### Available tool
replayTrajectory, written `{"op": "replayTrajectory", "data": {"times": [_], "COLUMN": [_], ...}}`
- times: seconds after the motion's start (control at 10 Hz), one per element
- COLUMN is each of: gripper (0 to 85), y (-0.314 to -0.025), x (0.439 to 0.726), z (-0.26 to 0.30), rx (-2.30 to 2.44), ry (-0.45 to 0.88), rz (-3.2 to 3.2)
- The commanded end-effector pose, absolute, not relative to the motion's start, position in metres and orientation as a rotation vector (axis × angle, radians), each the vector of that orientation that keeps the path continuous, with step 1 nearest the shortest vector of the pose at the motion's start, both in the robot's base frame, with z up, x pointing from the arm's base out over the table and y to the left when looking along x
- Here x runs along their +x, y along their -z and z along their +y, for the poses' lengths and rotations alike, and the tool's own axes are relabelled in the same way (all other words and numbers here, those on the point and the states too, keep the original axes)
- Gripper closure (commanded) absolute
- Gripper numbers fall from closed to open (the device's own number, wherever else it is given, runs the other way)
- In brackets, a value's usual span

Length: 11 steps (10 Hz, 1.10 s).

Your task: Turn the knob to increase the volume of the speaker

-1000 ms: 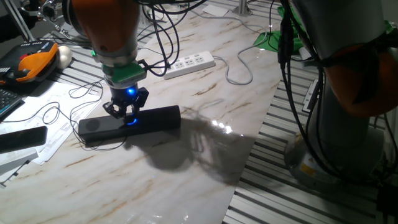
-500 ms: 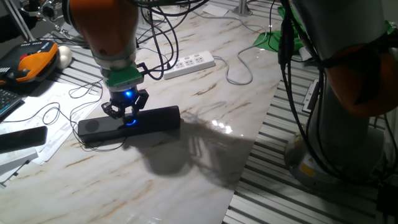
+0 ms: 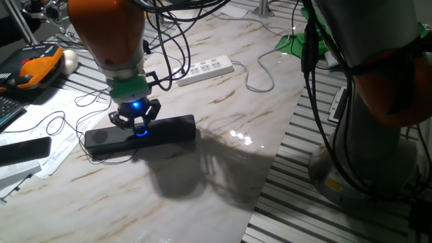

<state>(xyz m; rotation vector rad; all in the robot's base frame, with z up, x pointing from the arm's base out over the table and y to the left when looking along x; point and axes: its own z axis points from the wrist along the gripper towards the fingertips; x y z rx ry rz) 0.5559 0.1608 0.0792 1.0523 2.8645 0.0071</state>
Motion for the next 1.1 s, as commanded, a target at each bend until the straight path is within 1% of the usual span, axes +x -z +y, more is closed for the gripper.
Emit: {"op": "replayTrajectory", "data": {"times": [0.0,1.0], "gripper": [68.0,68.0], "y": [-0.0800,-0.0800], "x": [0.5564,0.5550], "z": [0.1609,0.1635], "rx": [1.077,1.336], "ry": [-0.009,-0.005], "rz": [2.852,2.702]}}
